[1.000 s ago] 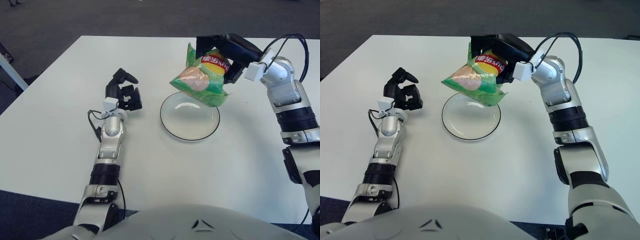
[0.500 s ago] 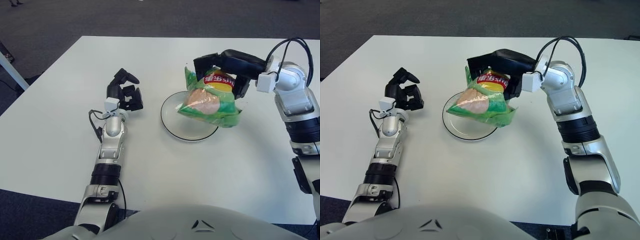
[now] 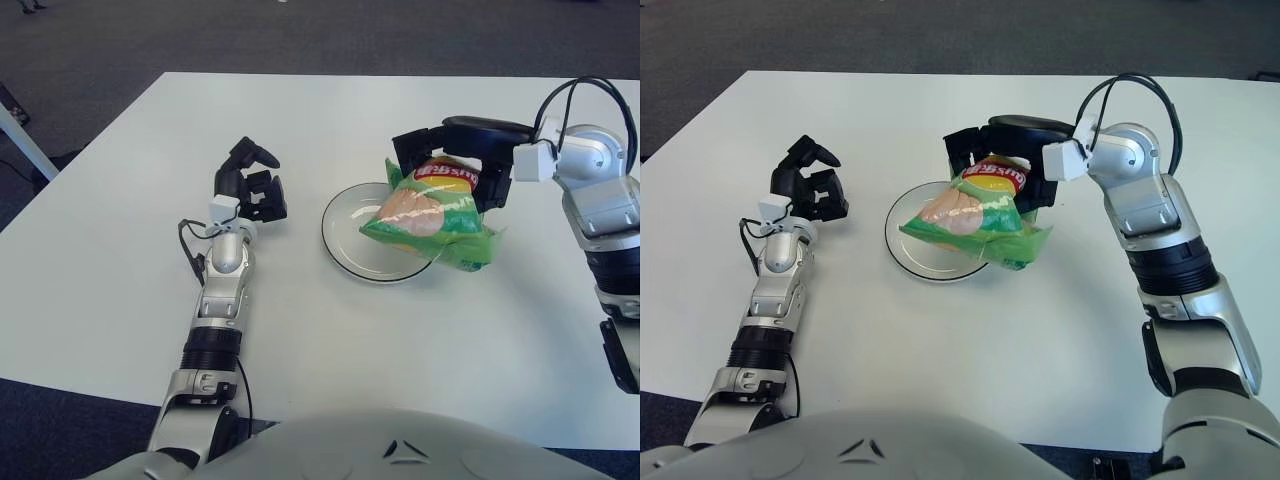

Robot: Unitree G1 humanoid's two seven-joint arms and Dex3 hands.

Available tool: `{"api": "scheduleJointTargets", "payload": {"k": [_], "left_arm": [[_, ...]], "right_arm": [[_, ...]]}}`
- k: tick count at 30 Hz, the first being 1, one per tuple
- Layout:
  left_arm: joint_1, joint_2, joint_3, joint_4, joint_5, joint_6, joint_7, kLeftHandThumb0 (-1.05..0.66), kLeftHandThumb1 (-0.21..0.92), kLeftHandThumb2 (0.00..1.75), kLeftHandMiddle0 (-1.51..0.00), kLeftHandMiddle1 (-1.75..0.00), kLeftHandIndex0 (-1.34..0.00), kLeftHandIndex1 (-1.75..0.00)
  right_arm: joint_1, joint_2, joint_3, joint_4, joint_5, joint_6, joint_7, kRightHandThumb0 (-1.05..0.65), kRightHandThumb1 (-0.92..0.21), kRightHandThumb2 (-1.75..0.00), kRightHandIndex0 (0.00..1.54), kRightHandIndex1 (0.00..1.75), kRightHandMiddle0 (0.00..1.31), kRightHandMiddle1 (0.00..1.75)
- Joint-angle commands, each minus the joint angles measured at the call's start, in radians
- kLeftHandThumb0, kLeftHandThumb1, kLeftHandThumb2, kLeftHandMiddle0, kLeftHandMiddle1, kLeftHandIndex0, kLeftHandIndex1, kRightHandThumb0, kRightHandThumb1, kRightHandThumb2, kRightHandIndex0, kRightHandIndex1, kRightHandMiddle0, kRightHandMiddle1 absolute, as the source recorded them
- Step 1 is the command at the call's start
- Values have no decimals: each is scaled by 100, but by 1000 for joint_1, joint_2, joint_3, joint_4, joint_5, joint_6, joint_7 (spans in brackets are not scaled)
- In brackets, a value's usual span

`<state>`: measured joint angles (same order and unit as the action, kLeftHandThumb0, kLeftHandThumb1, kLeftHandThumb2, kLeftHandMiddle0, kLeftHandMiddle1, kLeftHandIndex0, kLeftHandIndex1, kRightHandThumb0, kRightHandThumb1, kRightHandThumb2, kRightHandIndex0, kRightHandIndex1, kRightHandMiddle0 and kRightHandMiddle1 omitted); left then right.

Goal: Put the snack into the plate.

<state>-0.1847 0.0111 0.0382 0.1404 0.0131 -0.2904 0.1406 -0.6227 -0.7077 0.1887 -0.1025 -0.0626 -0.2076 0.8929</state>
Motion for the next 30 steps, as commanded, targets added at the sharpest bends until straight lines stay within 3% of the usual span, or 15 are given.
{"api": "scheduleJointTargets", "payload": {"k": [1, 3, 6, 16, 30], "left_arm": [[126, -39, -16, 82, -4, -3, -10, -49, 29, 135, -136, -175, -64, -175], [128, -39, -16, 80, -4, -2, -11, -49, 29, 135, -136, -175, -64, -175], [130, -40, -17, 78, -4, -1, -11, -49, 29, 135, -136, -175, -64, -175], [132, -45, -19, 76, 3, 3, -1, -49, 30, 134, -136, -175, -63, -175], [130, -47, -21, 89, 2, -3, 1, -50, 27, 138, -137, -175, -66, -175]], "right_arm": [[1, -3, 2, -7, 9, -7, 18, -18, -64, -84, 37, 156, 33, 167], [2, 2, 1, 0, 19, -14, 24, -46, -56, -85, 26, 143, 18, 155], [6, 5, -1, 11, 29, -36, 32, -62, -54, -86, 21, 129, 10, 147], [4, 9, -3, 56, 15, -134, 26, -70, -56, -83, 14, 103, 2, 134], [-17, 14, -2, 124, -46, -262, -22, -79, -77, -63, 5, 73, 0, 116]]}}
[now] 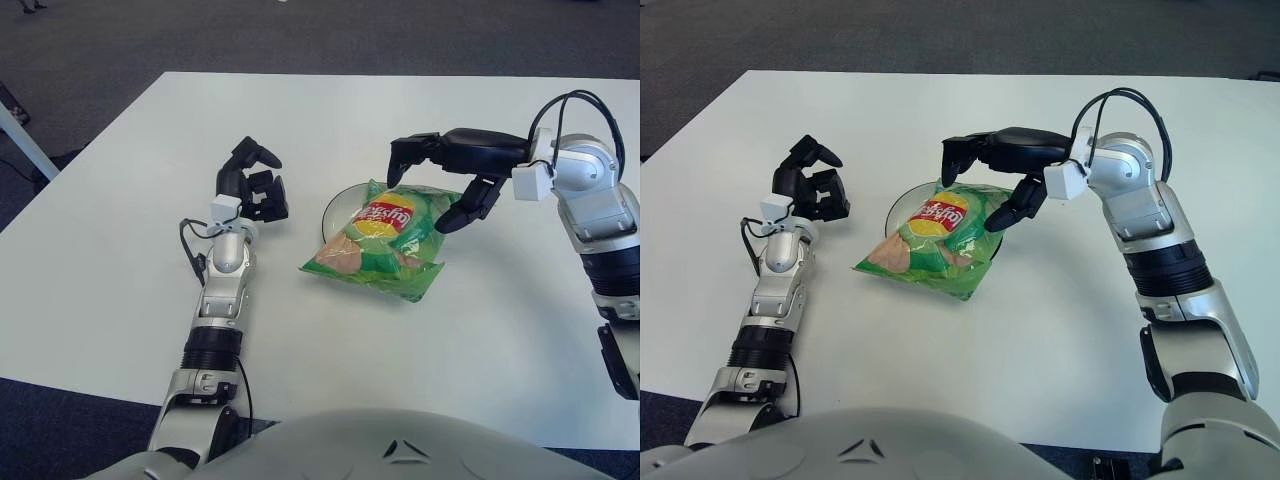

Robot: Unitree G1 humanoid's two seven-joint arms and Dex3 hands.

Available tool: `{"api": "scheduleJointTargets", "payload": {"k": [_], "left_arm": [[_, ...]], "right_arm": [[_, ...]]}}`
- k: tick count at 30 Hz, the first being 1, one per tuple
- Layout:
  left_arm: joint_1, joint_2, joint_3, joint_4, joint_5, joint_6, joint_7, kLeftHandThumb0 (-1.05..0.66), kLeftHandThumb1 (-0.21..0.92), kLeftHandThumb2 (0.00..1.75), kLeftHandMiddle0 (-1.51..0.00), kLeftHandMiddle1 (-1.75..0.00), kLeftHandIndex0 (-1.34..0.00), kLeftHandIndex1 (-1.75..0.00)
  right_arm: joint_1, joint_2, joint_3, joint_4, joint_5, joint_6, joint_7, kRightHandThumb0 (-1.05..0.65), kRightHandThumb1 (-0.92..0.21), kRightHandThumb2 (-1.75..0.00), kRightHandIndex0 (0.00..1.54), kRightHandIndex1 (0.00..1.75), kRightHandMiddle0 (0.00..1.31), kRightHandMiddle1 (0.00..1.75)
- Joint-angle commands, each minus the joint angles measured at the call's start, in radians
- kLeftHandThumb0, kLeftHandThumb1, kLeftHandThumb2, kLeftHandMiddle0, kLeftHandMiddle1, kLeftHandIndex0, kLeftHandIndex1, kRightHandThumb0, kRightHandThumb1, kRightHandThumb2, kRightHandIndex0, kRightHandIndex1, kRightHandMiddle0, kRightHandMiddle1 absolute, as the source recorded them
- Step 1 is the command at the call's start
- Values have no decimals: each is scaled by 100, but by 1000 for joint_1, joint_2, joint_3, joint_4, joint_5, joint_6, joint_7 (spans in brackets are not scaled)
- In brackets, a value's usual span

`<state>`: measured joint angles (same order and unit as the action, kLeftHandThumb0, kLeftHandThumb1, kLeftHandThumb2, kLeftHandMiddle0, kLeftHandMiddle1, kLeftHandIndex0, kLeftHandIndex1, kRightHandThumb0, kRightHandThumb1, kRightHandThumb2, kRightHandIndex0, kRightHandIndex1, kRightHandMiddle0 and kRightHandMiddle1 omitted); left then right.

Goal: Put the snack into the plate.

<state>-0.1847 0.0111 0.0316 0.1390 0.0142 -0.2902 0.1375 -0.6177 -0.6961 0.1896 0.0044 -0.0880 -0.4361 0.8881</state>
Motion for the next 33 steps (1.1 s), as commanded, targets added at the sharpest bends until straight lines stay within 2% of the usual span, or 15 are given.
{"api": "scheduleJointTargets", "payload": {"k": [1, 13, 21, 33], "left_arm": [[130, -47, -14, 91, 1, -3, 5, -51, 26, 138, -137, -175, -66, -175], [130, -50, -13, 103, -7, -21, -1, -50, 27, 138, -138, -175, -66, -175], [130, -50, -15, 106, -8, -26, -3, -50, 27, 138, -137, -175, -66, -175], [134, -54, -16, 104, -1, -24, 7, -51, 25, 140, -137, -175, -67, -175]], "right_arm": [[-23, 2, -2, 19, -23, -39, -19, -79, -78, -62, 4, 72, 0, 115], [-52, -3, 2, 65, -35, -113, -20, -84, -90, -49, 3, 62, 0, 104], [-68, 0, 3, 84, -41, -129, -26, -86, -91, -45, 2, 59, 0, 103], [-95, 9, -2, 121, -64, -100, -44, -87, -90, -43, 0, 53, 0, 93]]}}
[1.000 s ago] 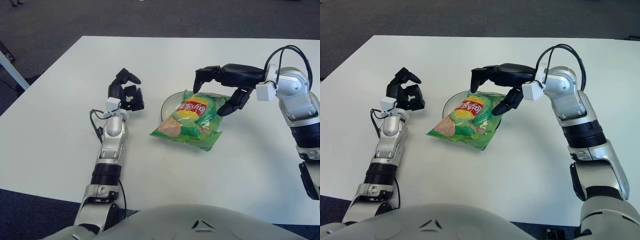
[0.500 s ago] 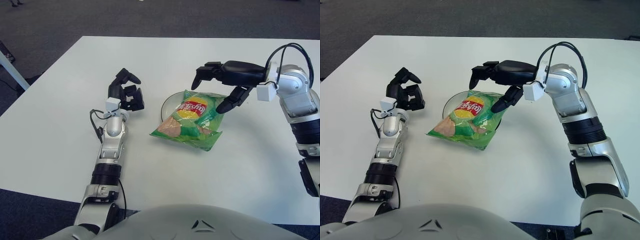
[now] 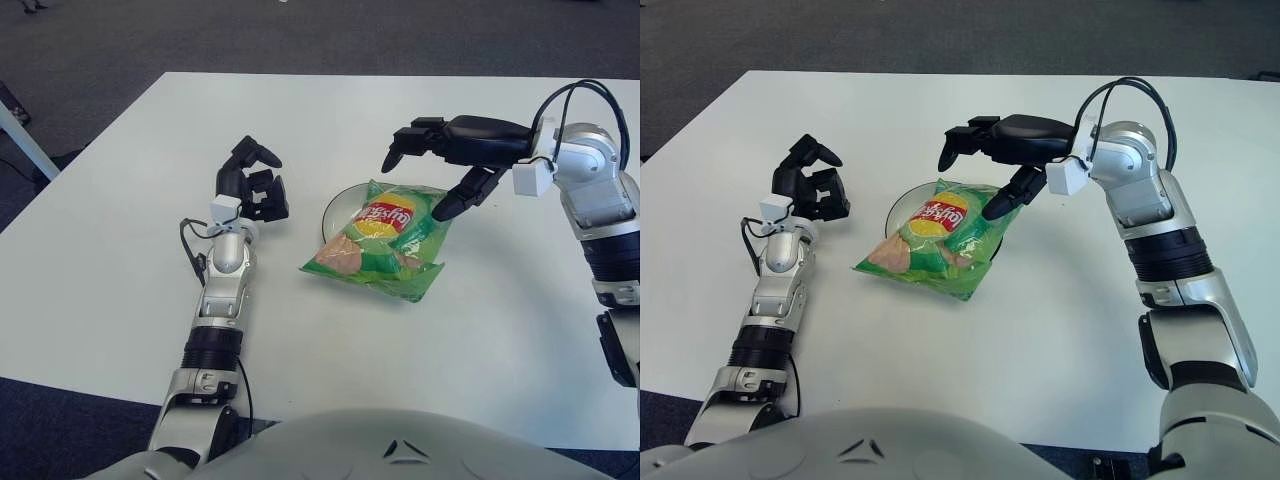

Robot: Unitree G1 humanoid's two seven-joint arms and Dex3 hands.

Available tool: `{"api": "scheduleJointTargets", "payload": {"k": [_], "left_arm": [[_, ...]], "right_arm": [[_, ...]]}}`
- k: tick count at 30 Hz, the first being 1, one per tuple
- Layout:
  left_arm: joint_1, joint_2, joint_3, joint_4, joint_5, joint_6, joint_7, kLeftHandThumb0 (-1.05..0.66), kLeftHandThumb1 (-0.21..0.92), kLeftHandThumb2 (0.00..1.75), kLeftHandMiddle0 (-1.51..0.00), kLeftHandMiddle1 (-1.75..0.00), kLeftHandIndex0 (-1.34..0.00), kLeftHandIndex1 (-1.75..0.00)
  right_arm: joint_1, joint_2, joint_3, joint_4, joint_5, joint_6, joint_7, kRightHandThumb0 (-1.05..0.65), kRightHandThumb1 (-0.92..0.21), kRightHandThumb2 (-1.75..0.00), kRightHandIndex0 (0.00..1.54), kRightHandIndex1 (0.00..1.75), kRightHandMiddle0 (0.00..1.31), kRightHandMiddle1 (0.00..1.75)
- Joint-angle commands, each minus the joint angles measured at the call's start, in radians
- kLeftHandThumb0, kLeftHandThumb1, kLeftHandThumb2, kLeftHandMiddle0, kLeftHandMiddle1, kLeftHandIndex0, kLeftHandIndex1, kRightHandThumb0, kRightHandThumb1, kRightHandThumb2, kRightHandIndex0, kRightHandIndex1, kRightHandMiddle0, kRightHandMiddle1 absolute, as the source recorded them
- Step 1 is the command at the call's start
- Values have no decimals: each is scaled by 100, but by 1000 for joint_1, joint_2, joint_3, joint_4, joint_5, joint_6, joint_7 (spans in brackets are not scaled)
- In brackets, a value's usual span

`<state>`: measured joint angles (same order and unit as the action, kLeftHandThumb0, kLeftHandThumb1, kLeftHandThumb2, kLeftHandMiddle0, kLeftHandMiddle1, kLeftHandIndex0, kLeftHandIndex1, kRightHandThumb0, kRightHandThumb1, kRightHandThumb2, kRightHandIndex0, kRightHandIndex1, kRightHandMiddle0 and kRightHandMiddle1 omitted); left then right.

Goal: Put the snack into the plate.

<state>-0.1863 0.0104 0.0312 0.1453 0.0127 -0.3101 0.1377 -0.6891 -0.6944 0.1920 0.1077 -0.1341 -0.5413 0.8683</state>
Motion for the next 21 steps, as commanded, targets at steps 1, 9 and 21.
{"api": "scheduleJointTargets", "payload": {"k": [1, 9, 21], "left_arm": [[136, -53, -16, 98, 1, -3, 6, -51, 25, 140, -137, -175, -67, -175], [135, -48, -10, 101, -9, -4, -2, -50, 28, 137, -137, -175, -65, -175], [138, -40, -7, 88, -8, 5, -3, -48, 32, 131, -136, -175, -61, -175]], "right_arm": [[-24, 9, -7, 22, -22, 3, -33, -88, -91, -43, 1, 53, 0, 94], [-10, 46, -53, 66, -61, -5, -180, -84, -88, -43, 10, 58, 0, 104], [-54, 92, -49, 278, -193, -41, -412, -74, -80, -61, 12, 73, 0, 113]]}}
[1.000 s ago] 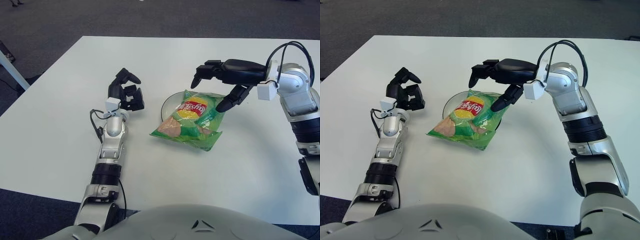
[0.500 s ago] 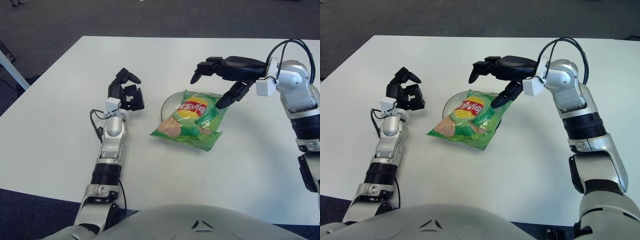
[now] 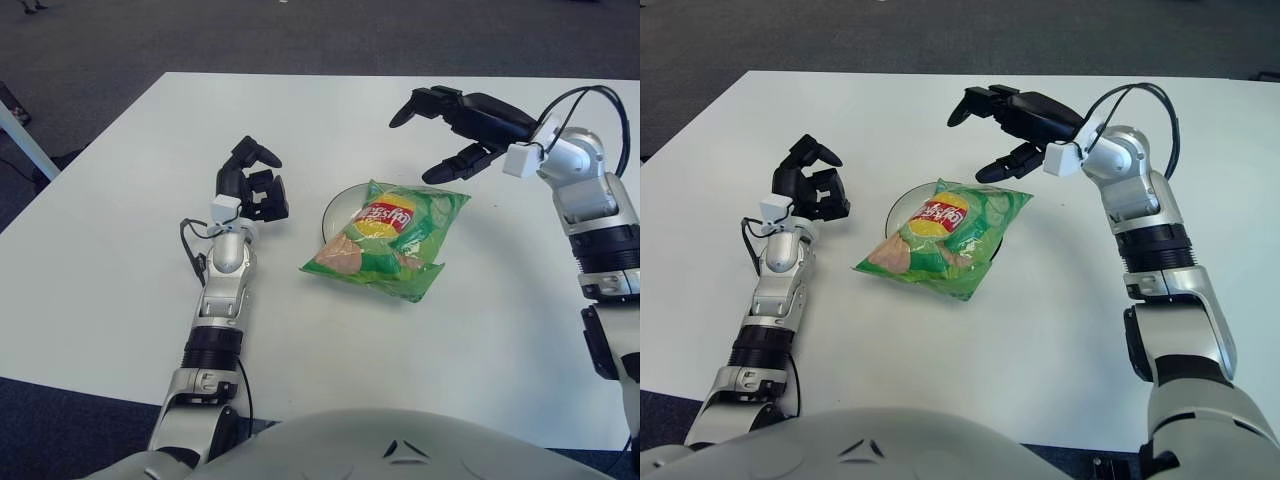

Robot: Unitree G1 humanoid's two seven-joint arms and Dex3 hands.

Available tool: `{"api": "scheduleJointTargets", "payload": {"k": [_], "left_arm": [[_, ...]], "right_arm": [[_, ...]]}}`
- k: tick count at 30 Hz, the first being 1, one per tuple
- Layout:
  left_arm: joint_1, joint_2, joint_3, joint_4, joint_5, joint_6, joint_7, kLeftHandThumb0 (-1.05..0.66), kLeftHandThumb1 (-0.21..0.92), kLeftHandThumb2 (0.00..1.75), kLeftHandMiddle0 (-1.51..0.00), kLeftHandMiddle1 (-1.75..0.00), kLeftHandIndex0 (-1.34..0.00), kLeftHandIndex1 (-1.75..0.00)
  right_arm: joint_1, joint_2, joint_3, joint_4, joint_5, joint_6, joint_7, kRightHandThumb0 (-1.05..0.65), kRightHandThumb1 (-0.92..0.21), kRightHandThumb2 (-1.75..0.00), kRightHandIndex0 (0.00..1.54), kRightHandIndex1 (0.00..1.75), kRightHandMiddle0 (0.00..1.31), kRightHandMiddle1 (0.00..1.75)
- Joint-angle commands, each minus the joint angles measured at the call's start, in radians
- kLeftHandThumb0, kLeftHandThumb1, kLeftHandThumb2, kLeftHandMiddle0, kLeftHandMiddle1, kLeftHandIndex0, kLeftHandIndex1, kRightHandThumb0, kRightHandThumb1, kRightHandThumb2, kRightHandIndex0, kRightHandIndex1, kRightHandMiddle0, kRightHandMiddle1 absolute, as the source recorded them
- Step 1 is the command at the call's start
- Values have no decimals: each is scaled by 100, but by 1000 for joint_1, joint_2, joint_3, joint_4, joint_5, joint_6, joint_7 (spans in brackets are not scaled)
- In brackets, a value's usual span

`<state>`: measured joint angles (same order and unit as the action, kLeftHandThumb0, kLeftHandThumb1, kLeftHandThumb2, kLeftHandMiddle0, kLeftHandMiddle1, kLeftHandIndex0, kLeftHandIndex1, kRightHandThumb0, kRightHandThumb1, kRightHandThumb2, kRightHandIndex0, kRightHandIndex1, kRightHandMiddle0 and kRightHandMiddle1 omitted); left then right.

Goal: Put the snack into the plate.

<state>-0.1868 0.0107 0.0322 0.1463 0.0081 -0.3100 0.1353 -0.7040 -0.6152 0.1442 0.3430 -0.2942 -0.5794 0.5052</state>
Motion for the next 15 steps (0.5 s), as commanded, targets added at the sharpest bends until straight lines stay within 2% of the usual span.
{"api": "scheduleJointTargets", "payload": {"k": [1, 4, 10, 15], "left_arm": [[139, -40, -7, 86, -1, 7, 2, -48, 32, 131, -136, -175, -61, -175], [138, -38, -2, 87, 1, 12, 7, -48, 32, 131, -136, -175, -61, -175], [135, -36, 9, 92, 4, 11, 17, -48, 32, 132, -136, -175, -62, -175], [135, -36, 13, 81, 16, 19, 30, -49, 29, 135, -137, -175, -64, -175]], "right_arm": [[-48, 18, -2, 71, -41, 12, -65, -72, -79, -63, 12, 73, 0, 113], [-68, 29, -4, 125, -53, 46, -98, -70, -77, -68, 13, 74, 0, 114], [-79, 45, -7, 157, -65, 81, -156, -67, -75, -73, 14, 75, 0, 115], [-70, 57, -35, 207, -33, 144, -201, -65, -74, -75, 16, 76, 0, 115]]}}
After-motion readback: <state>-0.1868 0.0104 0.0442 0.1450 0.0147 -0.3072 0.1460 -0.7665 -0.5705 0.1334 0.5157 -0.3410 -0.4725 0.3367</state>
